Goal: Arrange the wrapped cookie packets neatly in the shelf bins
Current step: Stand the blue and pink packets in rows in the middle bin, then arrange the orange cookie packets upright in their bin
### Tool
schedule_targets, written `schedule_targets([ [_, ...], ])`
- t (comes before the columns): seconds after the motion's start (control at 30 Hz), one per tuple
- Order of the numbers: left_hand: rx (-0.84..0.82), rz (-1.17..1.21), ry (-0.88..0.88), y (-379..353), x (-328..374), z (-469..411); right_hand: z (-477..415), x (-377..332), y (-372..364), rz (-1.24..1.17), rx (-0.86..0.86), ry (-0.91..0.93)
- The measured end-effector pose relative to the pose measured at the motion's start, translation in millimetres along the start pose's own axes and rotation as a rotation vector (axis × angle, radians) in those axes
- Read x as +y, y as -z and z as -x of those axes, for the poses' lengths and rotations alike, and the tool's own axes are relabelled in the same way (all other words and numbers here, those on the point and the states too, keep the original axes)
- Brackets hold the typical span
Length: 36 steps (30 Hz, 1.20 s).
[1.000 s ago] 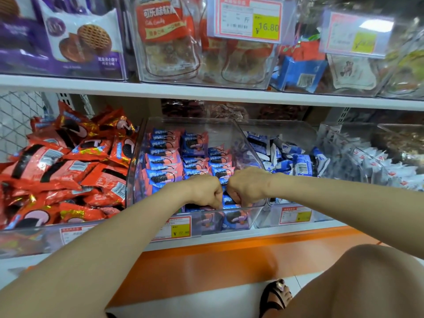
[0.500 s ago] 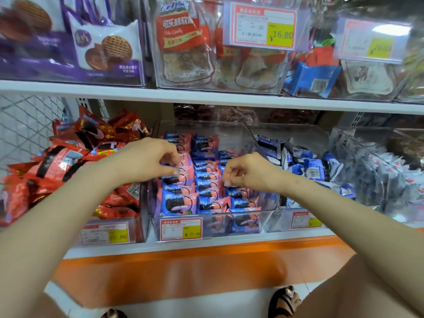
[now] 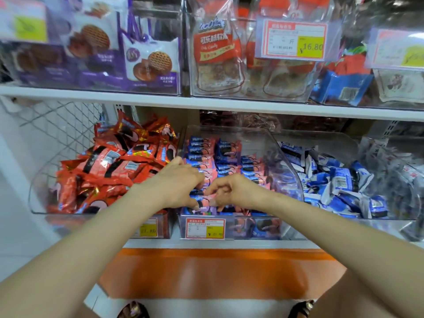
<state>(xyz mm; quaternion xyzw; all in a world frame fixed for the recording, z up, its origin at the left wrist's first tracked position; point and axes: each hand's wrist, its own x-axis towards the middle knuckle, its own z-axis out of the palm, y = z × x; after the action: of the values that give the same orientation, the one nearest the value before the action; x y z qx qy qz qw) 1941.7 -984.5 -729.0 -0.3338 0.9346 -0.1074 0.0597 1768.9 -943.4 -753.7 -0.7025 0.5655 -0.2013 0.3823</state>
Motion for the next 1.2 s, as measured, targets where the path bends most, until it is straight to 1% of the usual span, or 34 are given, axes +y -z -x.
schedule_targets([
  [0.07,0.047,0.04,-0.007,-1.6,-0.9,5.1,-0.2,-3.9,7.7,0.011,-0.011,-0.016],
  [0.1,0.086,0.079,-0.006,-1.5,-3.6,10.5,-0.7,-7.8,11.5,-0.002,0.011,-0.018],
  [0.13,0.14,0.128,-0.011,-0.8,-4.7,13.6,-0.6,-8.2,16.9,-0.022,0.078,-0.021],
  [0.23,0.318,0.25,0.045,4.6,-14.6,30.2,-13.5,-0.1,26.3,-0.055,0.418,-0.049],
  [0.27,0.363,0.279,0.084,6.1,-19.6,37.3,-20.4,1.6,25.6,-0.102,0.472,-0.08],
  [0.3,0.394,0.317,0.128,6.2,-25.5,44.7,-28.2,2.8,23.0,-0.165,0.478,-0.115],
  [0.37,0.444,0.441,0.216,5.2,-37.4,60.2,-41.7,0.7,14.7,-0.233,0.426,-0.174],
  [0.43,0.458,0.533,0.295,5.1,-45.9,71.9,-49.1,-4.5,9.7,-0.111,0.427,-0.137],
  [0.5,0.461,0.559,0.35,6.4,-50.2,77.8,-52.5,-12.0,8.6,0.015,0.478,-0.096],
  [0.6,0.47,0.585,0.398,11.0,-50.8,79.8,-59.0,-13.1,9.8,0.074,0.461,-0.115],
  [0.67,0.466,0.584,0.417,12.8,-49.1,79.0,-59.7,-16.4,10.6,0.187,0.492,-0.118],
  [0.73,0.467,0.561,0.419,12.6,-46.8,77.7,-59.7,-25.5,10.7,0.304,0.573,-0.035],
  [0.8,0.477,0.523,0.412,11.0,-43.9,76.2,-60.2,-43.1,6.9,0.299,0.618,0.113],
  [0.87,0.5,0.494,0.415,9.0,-41.3,75.4,-62.1,-62.6,-1.9,0.266,0.597,0.269],
  [0.93,0.525,0.471,0.446,6.3,-40.4,76.8,-65.7,-76.4,-13.6,0.284,0.52,0.388],
  [1.0,0.538,0.445,0.505,2.2,-42.6,84.2,-71.1,-81.6,-24.7,0.348,0.463,0.438],
  [1.1,0.55,0.444,0.605,-2.0,-55.9,104.9,-79.0,-81.4,-31.9,0.429,0.477,0.488],
  [1.2,0.572,0.488,0.714,-2.6,-73.3,124.5,-81.8,-78.5,-30.7,0.423,0.478,0.505],
])
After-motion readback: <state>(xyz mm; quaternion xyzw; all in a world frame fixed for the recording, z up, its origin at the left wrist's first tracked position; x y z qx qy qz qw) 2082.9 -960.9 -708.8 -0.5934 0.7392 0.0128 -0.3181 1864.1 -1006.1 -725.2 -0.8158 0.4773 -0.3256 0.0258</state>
